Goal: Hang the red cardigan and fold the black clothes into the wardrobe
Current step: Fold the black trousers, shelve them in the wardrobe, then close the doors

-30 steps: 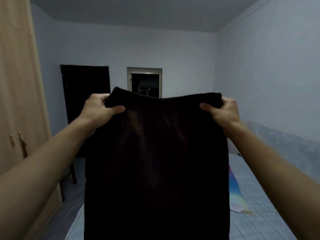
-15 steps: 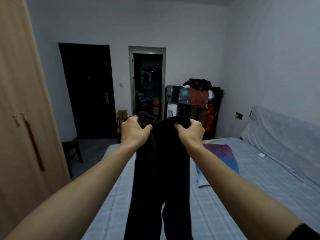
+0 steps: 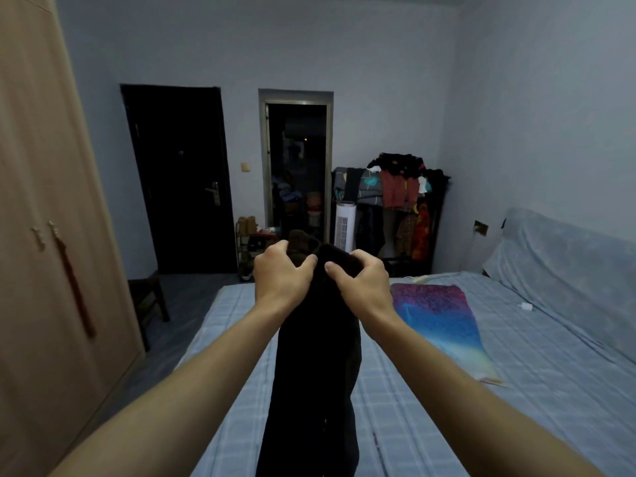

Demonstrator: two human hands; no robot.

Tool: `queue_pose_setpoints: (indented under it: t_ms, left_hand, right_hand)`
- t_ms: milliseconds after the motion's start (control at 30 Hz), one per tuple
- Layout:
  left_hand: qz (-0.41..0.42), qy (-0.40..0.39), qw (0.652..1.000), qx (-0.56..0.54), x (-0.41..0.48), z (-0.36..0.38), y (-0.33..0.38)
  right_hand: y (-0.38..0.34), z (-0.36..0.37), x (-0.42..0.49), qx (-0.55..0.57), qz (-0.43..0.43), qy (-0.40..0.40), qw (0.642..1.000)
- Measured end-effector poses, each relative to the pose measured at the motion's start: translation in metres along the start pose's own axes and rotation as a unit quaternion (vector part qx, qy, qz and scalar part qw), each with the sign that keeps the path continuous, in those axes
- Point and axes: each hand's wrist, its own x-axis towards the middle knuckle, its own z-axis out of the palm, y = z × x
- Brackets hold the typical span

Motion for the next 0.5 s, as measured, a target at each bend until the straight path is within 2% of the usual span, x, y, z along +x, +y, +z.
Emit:
queue_pose_setpoints:
  t_ms: [100, 267, 367, 500]
  left_hand:
    - [-0.007, -0.006, 1.000, -0.003, 0.002, -0.006, -0.008]
    - [-0.015, -0.011, 1.000, 0.008, 0.015, -0.033, -0.024]
    - [-0.014, -0.031, 0.999, -0.011, 0.023, -0.051, -0.030]
    - [0.004, -0.087, 0.994, -0.073, 0.023, -0.058, -0.025]
  right_hand:
    - [0.007, -0.005, 0.000, -0.011, -0.005, 0.017, 1.000]
    - [0.027, -0.050, 0.028, -0.121, 0.025, 0.097, 0.988]
    - [0.040, -0.076, 0.040, -0.166, 0.065, 0.079, 0.981]
    - [0.044, -0.093, 0.042, -0.291, 0.056, 0.026, 0.955]
